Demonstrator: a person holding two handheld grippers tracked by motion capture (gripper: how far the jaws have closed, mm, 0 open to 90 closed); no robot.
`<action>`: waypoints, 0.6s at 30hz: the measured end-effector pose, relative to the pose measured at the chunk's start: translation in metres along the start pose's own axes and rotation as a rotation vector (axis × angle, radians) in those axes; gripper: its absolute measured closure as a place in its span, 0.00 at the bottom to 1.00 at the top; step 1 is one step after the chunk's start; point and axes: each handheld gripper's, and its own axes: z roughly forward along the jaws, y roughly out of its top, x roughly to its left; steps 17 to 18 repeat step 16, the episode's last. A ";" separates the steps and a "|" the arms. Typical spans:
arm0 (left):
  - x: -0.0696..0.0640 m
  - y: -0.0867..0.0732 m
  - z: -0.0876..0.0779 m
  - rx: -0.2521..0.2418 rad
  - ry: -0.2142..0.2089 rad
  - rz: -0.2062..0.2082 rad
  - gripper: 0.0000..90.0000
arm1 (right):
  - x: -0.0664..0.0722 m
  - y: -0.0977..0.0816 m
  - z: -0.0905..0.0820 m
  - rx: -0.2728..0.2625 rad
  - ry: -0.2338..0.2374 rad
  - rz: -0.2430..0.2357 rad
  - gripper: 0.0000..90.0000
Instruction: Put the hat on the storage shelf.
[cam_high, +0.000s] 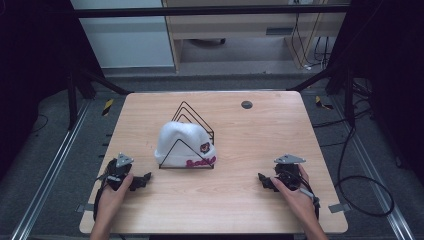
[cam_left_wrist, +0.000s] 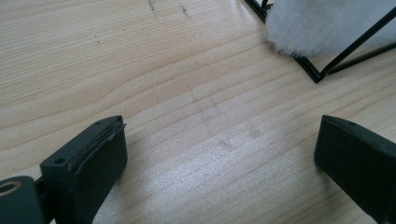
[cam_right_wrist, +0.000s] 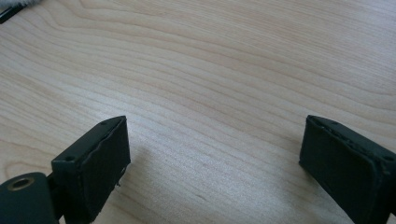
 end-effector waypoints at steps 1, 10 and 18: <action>0.000 0.000 0.000 0.002 0.000 0.002 0.02 | 0.000 -0.001 0.001 -0.008 -0.005 -0.002 0.09; 0.000 0.000 0.000 0.005 0.000 0.003 0.01 | 0.005 0.000 0.003 0.002 -0.040 -0.017 0.08; 0.000 0.000 0.000 0.006 -0.001 0.005 0.01 | 0.009 0.000 0.003 0.001 -0.064 0.011 0.08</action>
